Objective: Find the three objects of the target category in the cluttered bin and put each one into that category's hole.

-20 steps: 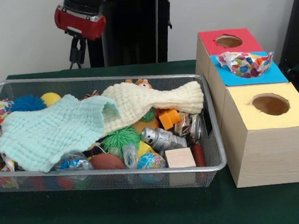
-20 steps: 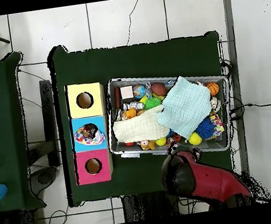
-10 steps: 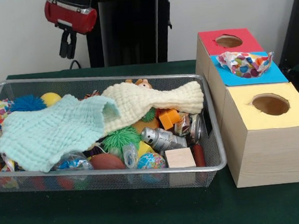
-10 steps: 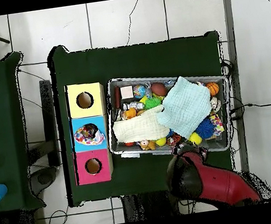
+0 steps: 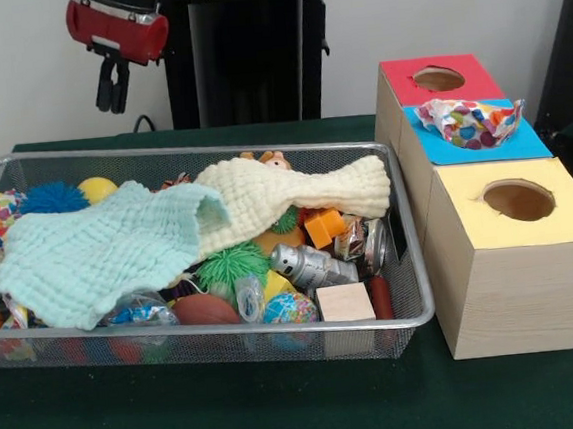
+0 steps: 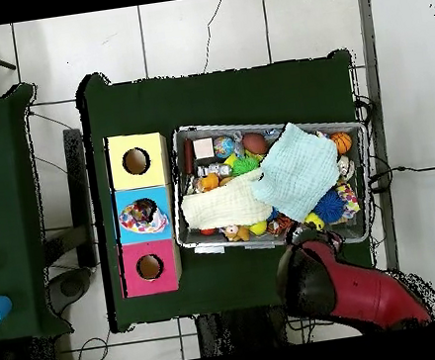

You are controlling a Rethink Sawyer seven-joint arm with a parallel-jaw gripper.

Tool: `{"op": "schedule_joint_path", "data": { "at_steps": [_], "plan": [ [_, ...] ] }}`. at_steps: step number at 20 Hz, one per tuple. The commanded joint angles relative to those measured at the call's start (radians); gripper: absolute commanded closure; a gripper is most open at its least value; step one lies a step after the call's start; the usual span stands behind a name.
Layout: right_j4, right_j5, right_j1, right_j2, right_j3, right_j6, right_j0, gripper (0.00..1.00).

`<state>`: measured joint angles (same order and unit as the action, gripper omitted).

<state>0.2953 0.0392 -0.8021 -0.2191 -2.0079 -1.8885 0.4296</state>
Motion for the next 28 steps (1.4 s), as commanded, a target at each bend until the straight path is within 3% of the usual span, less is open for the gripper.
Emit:
{"op": "schedule_joint_path", "data": {
  "at_steps": [1,5,18,28],
  "plan": [
    [0.065,0.107,-0.014,0.138,0.083,0.035,0.046,1.00],
    [0.072,0.134,-0.041,0.179,0.077,0.048,0.074,1.00],
    [0.135,0.132,-0.031,0.228,0.108,0.057,0.144,1.00],
    [0.207,0.124,0.111,0.277,0.268,0.094,0.220,1.00]
  ]
}}
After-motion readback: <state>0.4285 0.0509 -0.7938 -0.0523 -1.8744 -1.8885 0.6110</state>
